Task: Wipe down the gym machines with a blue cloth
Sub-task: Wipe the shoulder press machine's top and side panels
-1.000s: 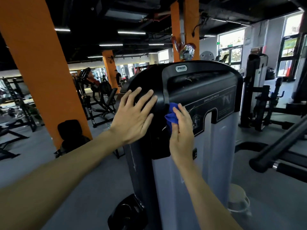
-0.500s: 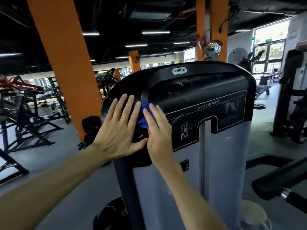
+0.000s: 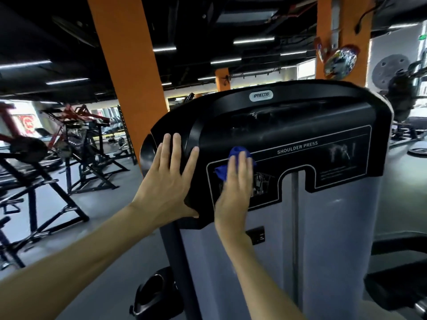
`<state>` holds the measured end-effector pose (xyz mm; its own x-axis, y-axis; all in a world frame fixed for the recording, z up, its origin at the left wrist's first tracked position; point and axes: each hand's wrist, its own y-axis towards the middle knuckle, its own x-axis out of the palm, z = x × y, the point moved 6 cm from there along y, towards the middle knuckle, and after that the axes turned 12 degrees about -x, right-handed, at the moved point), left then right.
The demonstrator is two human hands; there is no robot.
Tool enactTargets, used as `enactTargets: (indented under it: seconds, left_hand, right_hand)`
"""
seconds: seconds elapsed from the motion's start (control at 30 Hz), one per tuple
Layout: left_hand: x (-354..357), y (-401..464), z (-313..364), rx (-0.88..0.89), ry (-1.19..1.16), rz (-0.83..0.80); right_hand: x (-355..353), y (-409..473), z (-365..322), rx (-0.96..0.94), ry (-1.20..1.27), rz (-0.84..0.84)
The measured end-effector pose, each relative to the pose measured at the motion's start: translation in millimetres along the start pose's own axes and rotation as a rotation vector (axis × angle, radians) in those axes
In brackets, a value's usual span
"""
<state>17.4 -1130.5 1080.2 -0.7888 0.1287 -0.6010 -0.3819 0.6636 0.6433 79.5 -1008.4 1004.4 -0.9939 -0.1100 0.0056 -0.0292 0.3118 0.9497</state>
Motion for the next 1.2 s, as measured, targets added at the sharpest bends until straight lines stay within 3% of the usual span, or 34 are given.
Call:
enactTargets:
  seconds: [0.1, 0.2, 0.27, 0.33, 0.43, 0.5, 0.6, 0.7, 0.77, 0.83, 0.9, 0.97, 1.03, 1.1, 1.2]
  left_hand:
    - [-1.7, -2.3, 0.4, 0.019, -0.021, 0.009]
    - [-3.5, -2.9, 1.0, 0.006, -0.031, 0.025]
    - [-3.4, -2.1, 2.6, -0.005, -0.028, -0.008]
    - [-2.9, -0.8, 3.8, -0.031, 0.007, -0.063]
    - [-3.3, -0.3, 7.3, -0.066, 0.043, -0.109]
    - [-5.0, -0.4, 9.5, -0.076, 0.037, -0.11]
    - [-5.7, -1.2, 10.8, -0.06, 0.023, -0.077]
    - [-5.5, -2.1, 9.3, -0.062, 0.025, -0.077]
    - [-6.4, -2.6, 9.3, -0.072, 0.02, -0.11]
    - [-7.3, -2.7, 10.2, -0.078, 0.017, -0.124]
    - [-7.3, -2.4, 9.6, -0.077, 0.015, -0.125]
    - [-6.7, -2.7, 8.3, -0.066, 0.005, -0.106]
    - [-7.1, -3.9, 7.9, -0.044, -0.024, -0.057]
    - [-7.0, -4.2, 7.8, -0.039, -0.025, -0.043]
    - [-5.5, -2.6, 7.9, -0.058, 0.003, -0.091]
  right_hand:
    - [14.9, -24.1, -36.5, -0.322, 0.045, -0.142]
    - [0.6, -2.5, -5.5, -0.505, -0.001, -0.171]
    - [-16.0, 18.2, 32.8, -0.369, -0.031, -0.13]
    - [-32.8, 33.0, 72.0, -0.096, -0.034, -0.075]
    - [-37.3, 33.0, 74.4, 0.136, -0.029, 0.039]
    - [-24.0, 15.4, 38.6, 0.089, -0.058, 0.039]
    - [4.6, -36.0, -16.6, -0.273, 0.002, -0.203]
    - [-3.5, -42.0, 7.2, -0.468, -0.008, -0.284]
    - [-17.9, -29.0, 39.5, -0.313, -0.04, -0.208]
    - [-27.0, -21.9, 59.4, -0.024, -0.068, -0.108]
    - [-23.4, -28.2, 41.9, 0.173, -0.055, -0.035]
    - [-6.1, -44.9, 3.7, 0.095, -0.002, -0.068]
    - [9.4, -69.3, -21.5, -0.158, 0.031, -0.225]
    - [4.3, -76.8, -1.6, -0.326, -0.023, -0.311]
    - [-23.1, -70.2, 66.4, -0.087, -0.062, -0.258]
